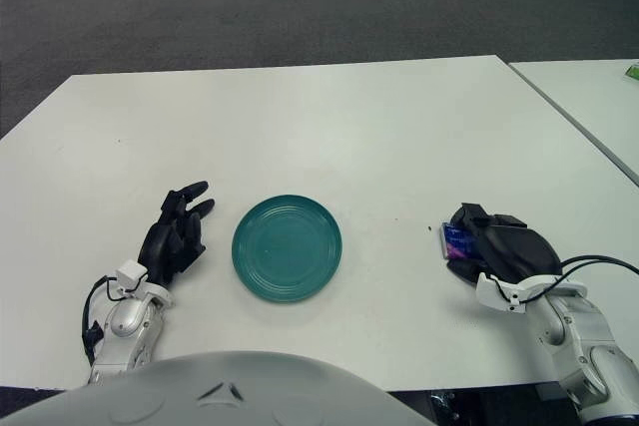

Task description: Put the gum into the plate.

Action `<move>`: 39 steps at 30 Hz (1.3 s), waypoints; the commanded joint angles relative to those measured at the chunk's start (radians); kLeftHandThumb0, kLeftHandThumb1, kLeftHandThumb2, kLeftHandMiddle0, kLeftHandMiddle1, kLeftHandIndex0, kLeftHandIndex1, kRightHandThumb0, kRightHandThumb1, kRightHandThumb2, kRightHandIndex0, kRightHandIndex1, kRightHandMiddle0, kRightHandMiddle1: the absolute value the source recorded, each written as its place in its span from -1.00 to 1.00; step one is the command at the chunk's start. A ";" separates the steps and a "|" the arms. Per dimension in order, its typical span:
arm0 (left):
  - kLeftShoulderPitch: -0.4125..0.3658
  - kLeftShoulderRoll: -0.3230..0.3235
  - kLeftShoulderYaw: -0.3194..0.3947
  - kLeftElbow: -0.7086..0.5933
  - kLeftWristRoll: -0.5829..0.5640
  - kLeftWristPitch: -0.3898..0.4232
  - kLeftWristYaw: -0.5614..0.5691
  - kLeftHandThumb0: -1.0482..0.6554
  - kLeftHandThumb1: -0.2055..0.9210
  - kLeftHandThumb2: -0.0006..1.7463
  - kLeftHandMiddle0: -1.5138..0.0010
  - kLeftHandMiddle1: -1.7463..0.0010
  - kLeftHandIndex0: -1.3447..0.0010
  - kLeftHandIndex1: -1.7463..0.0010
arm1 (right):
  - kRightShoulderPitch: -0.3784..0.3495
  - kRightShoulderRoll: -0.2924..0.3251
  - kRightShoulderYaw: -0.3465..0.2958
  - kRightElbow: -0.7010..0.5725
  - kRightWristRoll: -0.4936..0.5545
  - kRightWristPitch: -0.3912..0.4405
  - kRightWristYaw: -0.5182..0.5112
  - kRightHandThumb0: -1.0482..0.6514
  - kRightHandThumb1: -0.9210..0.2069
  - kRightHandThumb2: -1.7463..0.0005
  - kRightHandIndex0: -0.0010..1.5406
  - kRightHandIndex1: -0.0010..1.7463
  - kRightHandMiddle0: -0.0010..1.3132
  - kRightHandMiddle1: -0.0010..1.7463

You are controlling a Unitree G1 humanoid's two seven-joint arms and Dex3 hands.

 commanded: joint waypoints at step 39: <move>-0.048 -0.002 0.013 0.031 -0.016 0.069 -0.006 -0.80 1.00 -0.11 0.93 -0.03 1.00 -0.33 | -0.183 0.049 -0.037 -0.352 0.035 0.202 0.195 -0.24 -0.48 0.04 -0.42 -0.15 -0.31 0.88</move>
